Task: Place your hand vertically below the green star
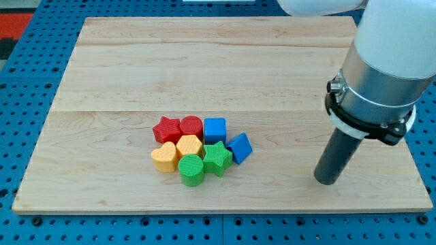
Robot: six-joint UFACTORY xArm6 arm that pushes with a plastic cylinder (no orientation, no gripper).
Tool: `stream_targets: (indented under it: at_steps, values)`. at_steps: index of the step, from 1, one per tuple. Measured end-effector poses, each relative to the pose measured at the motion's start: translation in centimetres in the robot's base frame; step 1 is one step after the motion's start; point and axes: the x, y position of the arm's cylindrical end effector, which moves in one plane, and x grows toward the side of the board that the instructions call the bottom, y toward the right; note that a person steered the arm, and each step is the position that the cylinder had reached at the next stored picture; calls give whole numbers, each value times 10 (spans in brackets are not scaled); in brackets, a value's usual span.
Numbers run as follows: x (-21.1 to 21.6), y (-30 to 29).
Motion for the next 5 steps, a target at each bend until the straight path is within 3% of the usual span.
stream_targets:
  at_steps: [4, 5]
  values:
    - [0, -28]
    - [0, -58]
